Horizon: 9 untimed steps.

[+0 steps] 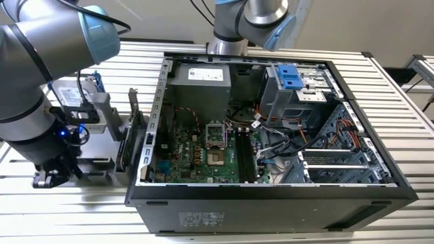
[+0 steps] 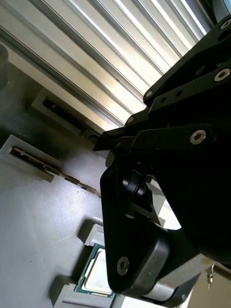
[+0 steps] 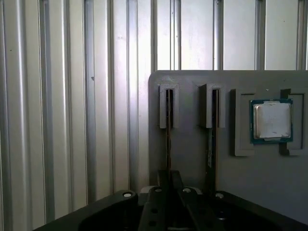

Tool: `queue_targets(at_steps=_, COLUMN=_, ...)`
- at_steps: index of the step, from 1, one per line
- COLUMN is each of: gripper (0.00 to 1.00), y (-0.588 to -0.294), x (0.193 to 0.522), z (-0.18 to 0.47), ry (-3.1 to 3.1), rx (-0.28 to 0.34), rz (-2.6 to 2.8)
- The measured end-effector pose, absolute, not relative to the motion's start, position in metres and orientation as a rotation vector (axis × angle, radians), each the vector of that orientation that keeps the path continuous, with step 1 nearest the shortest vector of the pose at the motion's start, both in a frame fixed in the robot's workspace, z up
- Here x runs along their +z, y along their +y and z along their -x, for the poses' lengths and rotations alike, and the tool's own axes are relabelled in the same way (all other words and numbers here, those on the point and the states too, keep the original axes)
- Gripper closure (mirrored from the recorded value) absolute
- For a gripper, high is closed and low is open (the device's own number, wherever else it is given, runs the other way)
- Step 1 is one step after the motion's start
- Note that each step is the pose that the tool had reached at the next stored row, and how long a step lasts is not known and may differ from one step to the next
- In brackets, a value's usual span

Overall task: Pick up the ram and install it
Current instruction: 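Pick up the ram and move it above insertion slot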

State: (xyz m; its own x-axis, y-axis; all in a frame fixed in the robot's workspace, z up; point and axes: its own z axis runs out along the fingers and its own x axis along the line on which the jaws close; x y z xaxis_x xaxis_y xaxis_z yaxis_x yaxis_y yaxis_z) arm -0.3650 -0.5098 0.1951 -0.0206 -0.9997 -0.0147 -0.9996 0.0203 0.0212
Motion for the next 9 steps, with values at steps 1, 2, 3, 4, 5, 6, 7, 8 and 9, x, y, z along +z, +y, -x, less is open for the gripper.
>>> queue_targets(at_steps=1, gripper=1.0, y=-0.51, x=0.199, z=0.365, ry=-2.241, rx=-0.04, rz=-2.195)
queue_targets(at_steps=2, gripper=1.0, y=-0.51, x=0.204, z=0.365, ry=-2.241, rx=-0.04, rz=-2.195)
queue_targets(at_steps=3, gripper=1.0, y=-0.51, x=0.209, z=0.365, ry=-2.241, rx=-0.04, rz=-2.195)
queue_targets(at_steps=4, gripper=1.0, y=-0.51, x=0.213, z=0.365, ry=-2.241, rx=-0.04, rz=-2.195)
queue_targets(at_steps=5, gripper=1.0, y=-0.51, x=0.218, z=0.365, ry=-2.241, rx=-0.04, rz=-2.195)
queue_targets(at_steps=6, gripper=1.0, y=-0.51, x=0.222, z=0.365, ry=-2.241, rx=-0.04, rz=-2.195)
queue_targets(at_steps=7, gripper=1.0, y=-0.51, x=0.227, z=0.365, ry=-2.241, rx=-0.04, rz=-2.195)
queue_targets(at_steps=8, gripper=1.0, y=-0.51, x=0.231, z=0.365, ry=-2.241, rx=-0.04, rz=-2.195)
queue_targets(at_steps=9, gripper=1.0, y=-0.51, x=0.236, z=0.365, ry=-2.241, rx=-0.04, rz=-2.195)
